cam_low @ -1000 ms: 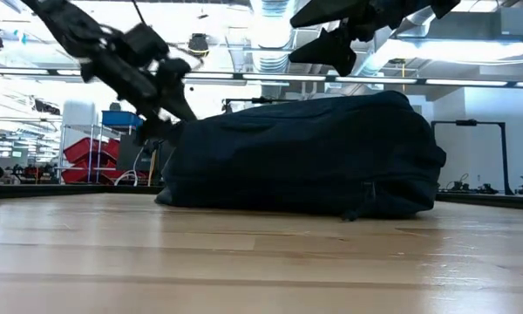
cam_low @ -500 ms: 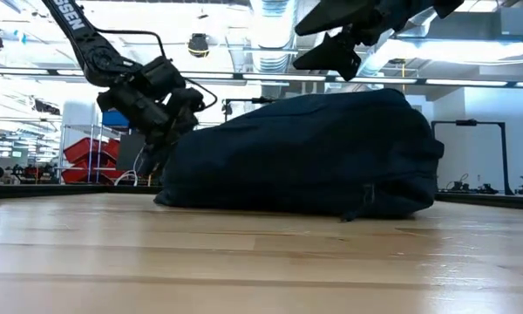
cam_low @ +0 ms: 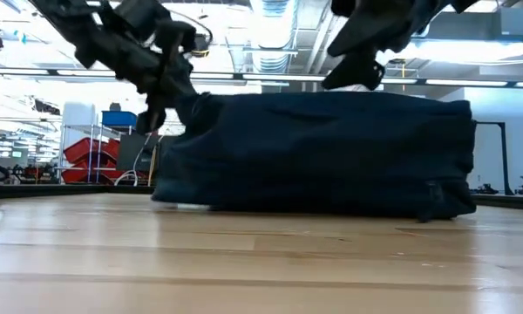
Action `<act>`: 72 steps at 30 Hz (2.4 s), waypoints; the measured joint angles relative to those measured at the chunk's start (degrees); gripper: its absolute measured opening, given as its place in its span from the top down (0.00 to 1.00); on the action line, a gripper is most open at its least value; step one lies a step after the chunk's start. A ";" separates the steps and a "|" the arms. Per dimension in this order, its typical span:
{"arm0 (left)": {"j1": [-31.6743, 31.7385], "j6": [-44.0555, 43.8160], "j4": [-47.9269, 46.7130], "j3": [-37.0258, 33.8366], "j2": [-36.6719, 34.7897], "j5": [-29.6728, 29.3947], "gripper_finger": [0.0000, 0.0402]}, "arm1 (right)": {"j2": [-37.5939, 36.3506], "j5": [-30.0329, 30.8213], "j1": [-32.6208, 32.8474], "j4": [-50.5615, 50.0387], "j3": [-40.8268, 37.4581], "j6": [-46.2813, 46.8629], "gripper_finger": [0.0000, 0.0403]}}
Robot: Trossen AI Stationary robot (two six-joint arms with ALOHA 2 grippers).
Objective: Unpack backpack
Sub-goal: Open the dark blue backpack
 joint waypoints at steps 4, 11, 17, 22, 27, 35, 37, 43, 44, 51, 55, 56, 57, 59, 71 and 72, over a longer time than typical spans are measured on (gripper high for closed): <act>-3.93 -1.99 0.22 0.00 -1.37 -5.28 1.00 | -2.32 -0.42 2.52 -0.62 0.00 1.59 0.33; -2.82 0.73 0.03 0.00 -1.55 -8.98 1.00 | -4.59 -5.43 3.54 -11.56 0.07 4.90 0.61; -2.58 2.14 -0.98 0.00 -1.55 -8.68 1.00 | -4.02 -7.07 3.16 -18.79 0.01 6.18 0.97; -5.19 1.47 -1.84 0.00 -1.55 -9.05 1.00 | -4.03 -5.30 -2.84 -21.29 0.00 3.78 1.00; -9.94 -0.05 0.23 0.00 -1.55 -13.18 1.00 | -4.03 -4.18 -12.12 -20.86 0.00 -2.22 1.00; -10.18 2.94 5.04 -0.02 -1.55 -18.93 1.00 | -4.49 -2.26 -21.83 -15.98 1.67 -5.51 1.00; -8.38 3.88 6.26 -0.02 -1.55 -19.67 1.00 | -5.28 -2.13 -20.67 -15.63 4.81 -5.81 1.00; -4.63 4.30 8.30 -0.02 -1.55 -18.90 1.00 | -5.85 0.31 -10.41 -14.09 12.42 -13.47 1.00; -4.41 4.31 8.53 -0.02 -1.55 -18.94 1.00 | -5.63 1.48 -8.38 -12.63 12.54 -14.57 1.00; -3.88 4.35 12.86 -0.04 -1.53 -19.80 1.00 | 0.30 3.09 -2.43 -3.91 12.55 -6.31 0.98; -3.88 5.66 14.74 -0.04 -1.53 -20.07 1.00 | 6.15 1.75 -2.58 -0.16 12.52 11.37 0.91; -3.88 6.20 14.63 -0.04 -1.53 -20.08 1.00 | 7.74 1.74 -2.15 1.50 12.52 15.07 0.88; -3.88 6.75 14.54 -0.04 -1.53 -20.08 1.00 | 9.33 1.69 -1.70 3.39 12.52 18.52 0.85; -3.89 7.74 14.14 -0.04 -1.53 -20.08 1.00 | 12.70 1.57 -0.74 7.77 12.52 23.64 0.80; -4.98 13.19 13.05 -0.02 -1.53 -20.09 1.00 | 20.10 7.91 -0.08 15.81 12.44 38.92 0.46; -4.98 13.35 12.69 -0.02 -1.53 -20.00 1.00 | 19.53 7.91 -0.08 15.67 12.44 38.91 0.44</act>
